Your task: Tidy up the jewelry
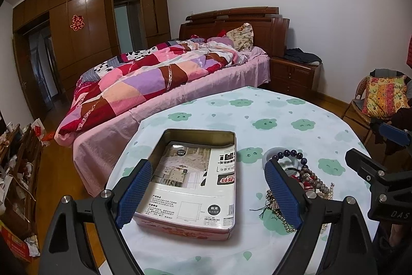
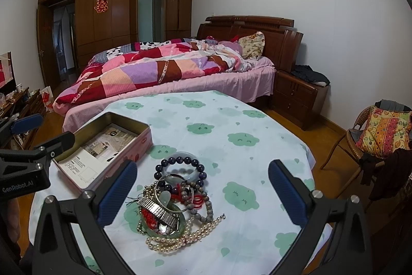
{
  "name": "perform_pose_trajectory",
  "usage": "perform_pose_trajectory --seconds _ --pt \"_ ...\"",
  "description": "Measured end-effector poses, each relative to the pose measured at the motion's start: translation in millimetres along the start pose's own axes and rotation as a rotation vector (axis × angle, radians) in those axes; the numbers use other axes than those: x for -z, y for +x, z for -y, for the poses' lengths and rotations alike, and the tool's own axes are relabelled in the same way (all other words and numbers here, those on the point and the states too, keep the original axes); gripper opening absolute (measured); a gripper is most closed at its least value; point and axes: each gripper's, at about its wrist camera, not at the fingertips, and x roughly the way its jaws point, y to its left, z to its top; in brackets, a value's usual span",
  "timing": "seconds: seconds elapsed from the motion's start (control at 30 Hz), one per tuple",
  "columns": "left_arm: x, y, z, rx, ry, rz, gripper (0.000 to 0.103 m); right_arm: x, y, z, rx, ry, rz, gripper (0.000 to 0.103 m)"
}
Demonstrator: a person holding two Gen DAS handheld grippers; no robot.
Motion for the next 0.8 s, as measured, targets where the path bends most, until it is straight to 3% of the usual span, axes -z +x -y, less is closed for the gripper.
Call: perform_pose_trajectory --seconds 0.8 --pt "-0.7 0.4 -0.9 -0.006 -0.003 -0.006 0.089 1.5 0.5 -1.7 -0.001 0.000 -0.003 0.103"
